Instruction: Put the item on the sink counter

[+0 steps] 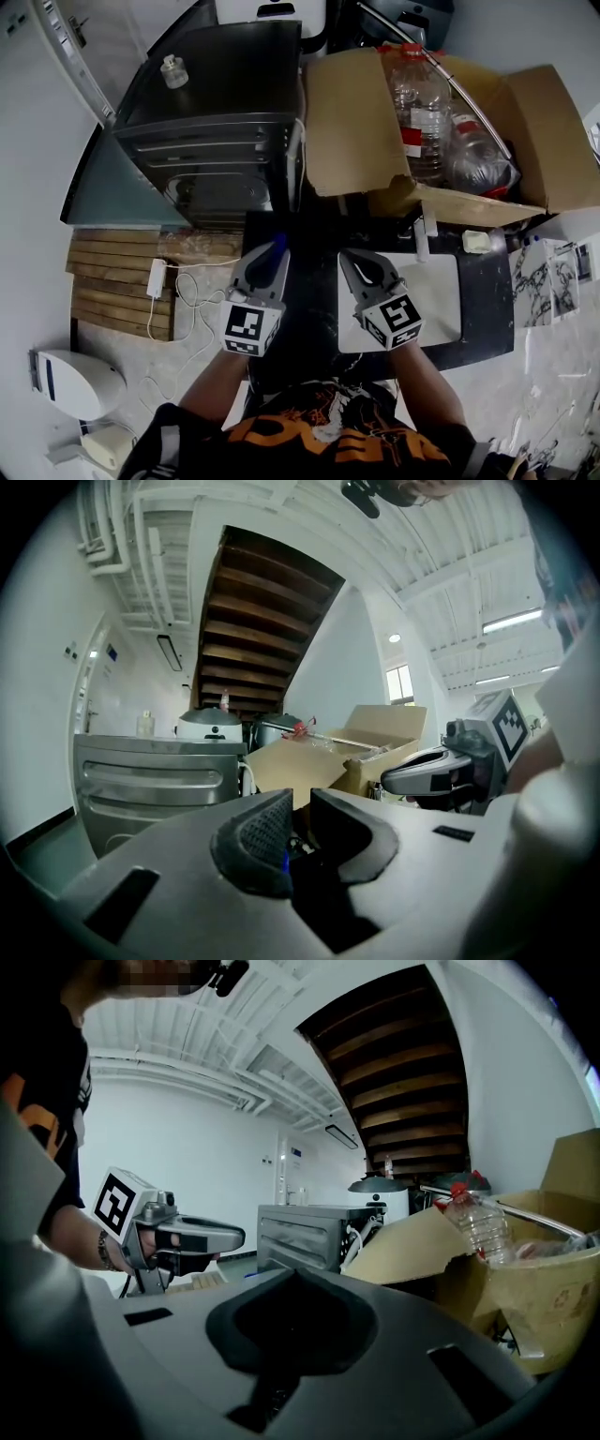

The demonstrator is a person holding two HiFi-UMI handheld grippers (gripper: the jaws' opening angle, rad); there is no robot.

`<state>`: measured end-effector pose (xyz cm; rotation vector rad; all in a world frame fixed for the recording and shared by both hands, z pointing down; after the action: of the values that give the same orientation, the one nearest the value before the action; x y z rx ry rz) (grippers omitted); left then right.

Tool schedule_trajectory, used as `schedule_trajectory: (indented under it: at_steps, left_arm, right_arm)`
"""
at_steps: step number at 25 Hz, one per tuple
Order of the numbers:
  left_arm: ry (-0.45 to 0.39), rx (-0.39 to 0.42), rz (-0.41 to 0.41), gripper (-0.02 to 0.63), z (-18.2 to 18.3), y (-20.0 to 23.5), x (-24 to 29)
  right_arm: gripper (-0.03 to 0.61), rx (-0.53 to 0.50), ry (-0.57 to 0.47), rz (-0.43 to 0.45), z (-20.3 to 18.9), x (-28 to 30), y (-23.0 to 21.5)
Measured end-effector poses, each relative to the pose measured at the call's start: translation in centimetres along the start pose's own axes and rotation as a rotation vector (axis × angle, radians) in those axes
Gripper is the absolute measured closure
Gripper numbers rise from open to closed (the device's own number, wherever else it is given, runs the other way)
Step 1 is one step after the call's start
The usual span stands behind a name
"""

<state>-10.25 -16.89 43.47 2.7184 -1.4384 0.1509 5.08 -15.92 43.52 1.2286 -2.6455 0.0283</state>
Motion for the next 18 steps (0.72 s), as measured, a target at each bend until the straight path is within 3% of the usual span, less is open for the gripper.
schedule_trajectory:
  at_steps: [8,18]
  left_arm:
    - [-0.044,-0.015,0.023,0.597,2.1,0.6,-1.2]
    - [-0.066,0.007,0.023,0.598,4.1,0.3,-1.3]
  right_arm:
    - [0.565,0.01,-0.058,-0.03,1.9,-1.2,-0.6]
    - [0.565,-0.012,-0.106,-0.045,3.8,-2.3,-0.6]
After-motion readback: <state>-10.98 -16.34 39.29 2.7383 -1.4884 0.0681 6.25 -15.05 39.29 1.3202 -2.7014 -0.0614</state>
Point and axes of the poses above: the fingertips, and each gripper's own axes: x forward along the fingers, y to its left, z out of its top, the point moved 4 cm from there along -x, backward along the fingers, and after that the axes turned 1 degree about -x, right-handed, at the moved point
